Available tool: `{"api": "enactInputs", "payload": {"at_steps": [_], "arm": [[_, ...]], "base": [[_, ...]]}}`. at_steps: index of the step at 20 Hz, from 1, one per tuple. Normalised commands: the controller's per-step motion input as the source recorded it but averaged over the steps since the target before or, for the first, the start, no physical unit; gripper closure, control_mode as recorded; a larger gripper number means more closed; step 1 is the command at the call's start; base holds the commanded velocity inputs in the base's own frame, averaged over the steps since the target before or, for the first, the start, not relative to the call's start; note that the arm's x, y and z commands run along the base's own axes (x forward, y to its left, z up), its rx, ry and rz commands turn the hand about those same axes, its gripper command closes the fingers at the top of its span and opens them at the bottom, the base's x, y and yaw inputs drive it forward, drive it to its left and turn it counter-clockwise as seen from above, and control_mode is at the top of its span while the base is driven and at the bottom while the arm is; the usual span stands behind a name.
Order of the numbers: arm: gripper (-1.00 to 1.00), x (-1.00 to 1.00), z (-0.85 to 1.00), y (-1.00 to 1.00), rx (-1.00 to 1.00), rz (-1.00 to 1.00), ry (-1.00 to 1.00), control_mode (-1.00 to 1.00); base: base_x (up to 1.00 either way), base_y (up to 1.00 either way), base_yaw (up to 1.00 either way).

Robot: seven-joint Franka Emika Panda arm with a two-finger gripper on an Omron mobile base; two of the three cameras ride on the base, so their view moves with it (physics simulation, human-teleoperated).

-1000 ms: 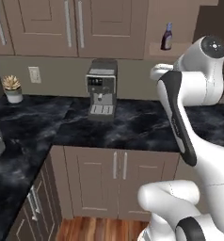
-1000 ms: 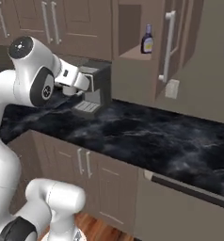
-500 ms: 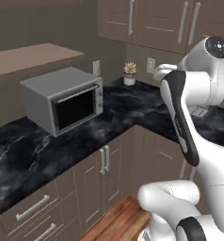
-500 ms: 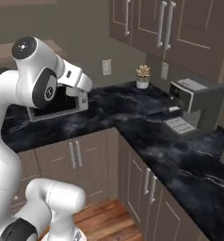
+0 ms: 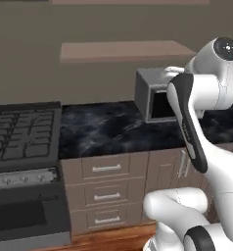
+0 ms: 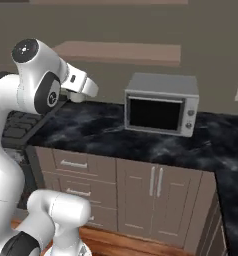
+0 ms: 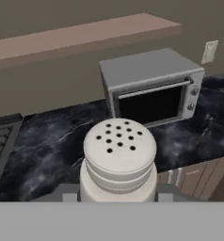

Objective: Move the shaker and condiment bottle from the cabinet to the dining counter.

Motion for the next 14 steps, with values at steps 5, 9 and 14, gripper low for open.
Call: {"api": "enactInputs", "payload": {"at_steps": [5, 9, 14], "arm": [[1.0, 0.0, 0.0, 0.0, 0.0, 0.0, 0.0, 1.0], [1.0, 0.0, 0.0, 0.0, 0.0, 0.0, 0.0, 1.0], [1.0, 0.0, 0.0, 0.0, 0.0, 0.0, 0.0, 1.0]], "base": [[-0.03, 0.0, 1.0], [-0.02, 0.0, 1.0], [0.0, 0.0, 1.0]]}}
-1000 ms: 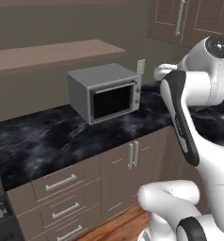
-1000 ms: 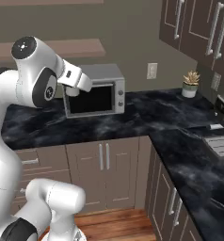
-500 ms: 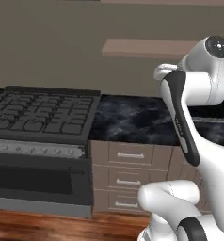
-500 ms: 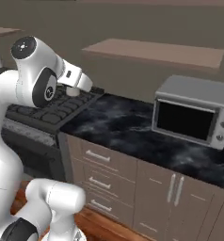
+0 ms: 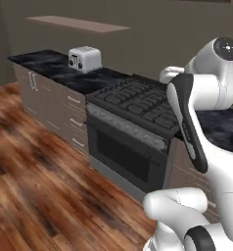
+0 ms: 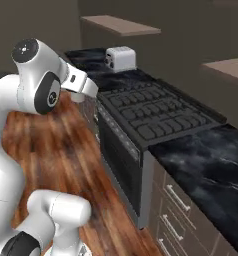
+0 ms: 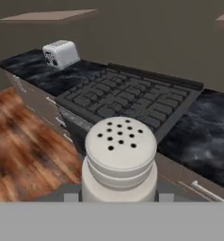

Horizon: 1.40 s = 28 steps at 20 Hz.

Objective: Move the shaker and condiment bottle from the cabinet to the dining counter.

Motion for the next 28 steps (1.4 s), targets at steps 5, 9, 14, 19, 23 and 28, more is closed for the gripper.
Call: {"api": "enactInputs", "payload": {"at_steps": [5, 9, 14, 19, 23, 28], "arm": [[1.0, 0.0, 0.0, 0.0, 0.0, 0.0, 0.0, 1.0], [1.0, 0.0, 0.0, 0.0, 0.0, 0.0, 0.0, 1.0], [1.0, 0.0, 0.0, 0.0, 0.0, 0.0, 0.0, 1.0], [1.0, 0.0, 0.0, 0.0, 0.0, 0.0, 0.0, 1.0], [1.0, 0.0, 0.0, 0.0, 0.0, 0.0, 0.0, 1.0], [1.0, 0.0, 0.0, 0.0, 0.0, 0.0, 0.0, 1.0]], "base": [[0.0, 0.0, 1.0], [0.01, 0.0, 1.0], [0.39, 0.0, 0.61], [0.58, -0.05, 0.12], [0.79, -0.1, 0.06], [0.92, -0.1, 0.11]]}}
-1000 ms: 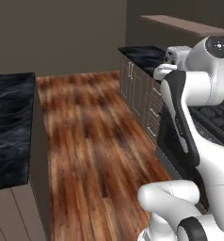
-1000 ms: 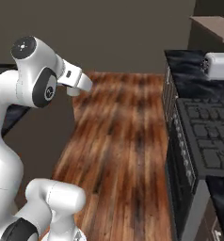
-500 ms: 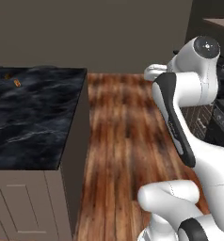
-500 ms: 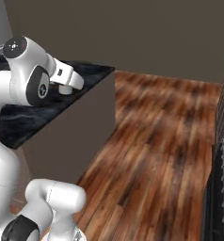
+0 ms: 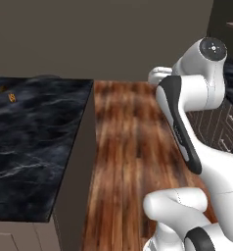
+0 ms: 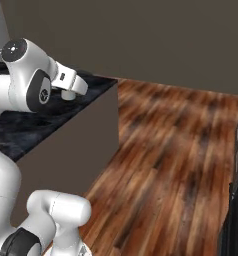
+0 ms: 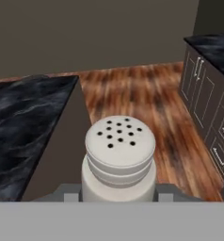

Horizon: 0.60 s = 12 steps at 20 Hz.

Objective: Move the shaker and condiment bottle from the cabinet to the dining counter.

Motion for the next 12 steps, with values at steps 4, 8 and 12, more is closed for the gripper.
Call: {"api": "enactInputs", "payload": {"at_steps": [4, 8, 12], "arm": [[1.0, 0.0, 0.0, 0.0, 0.0, 0.0, 0.0, 1.0], [1.0, 0.0, 0.0, 0.0, 0.0, 0.0, 0.0, 1.0], [1.0, 0.0, 0.0, 0.0, 0.0, 0.0, 0.0, 1.0]], "base": [[0.94, -0.1, 0.13], [0.94, -0.12, 0.12], [0.94, -0.15, 0.11]]}}
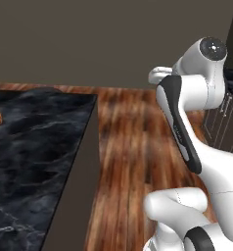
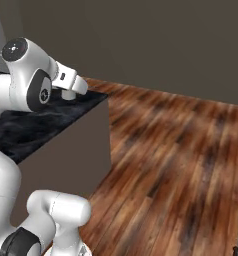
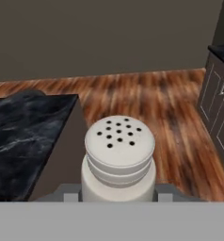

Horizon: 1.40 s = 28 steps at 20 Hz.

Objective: Move the shaker and condiment bottle from the cabinet to the dining counter.

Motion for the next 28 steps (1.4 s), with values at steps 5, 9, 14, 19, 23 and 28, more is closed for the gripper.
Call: {"api": "enactInputs", "payload": {"at_steps": [5, 9, 14, 19, 23, 28], "arm": [[1.0, 0.0, 0.0, 0.0, 0.0, 0.0, 0.0, 1.0], [1.0, 0.0, 0.0, 0.0, 0.0, 0.0, 0.0, 1.0], [1.0, 0.0, 0.0, 0.0, 0.0, 0.0, 0.0, 1.0], [1.0, 0.0, 0.0, 0.0, 0.0, 0.0, 0.0, 1.0], [1.0, 0.0, 0.0, 0.0, 0.0, 0.0, 0.0, 1.0], [1.0, 0.0, 0.0, 0.0, 0.0, 0.0, 0.0, 1.0]], "base": [[0.94, -0.16, 0.11], [0.94, -0.16, 0.12], [0.94, -0.17, 0.12], [0.94, -0.16, 0.14], [0.94, -0.16, 0.14], [0.93, -0.16, 0.15]]}}
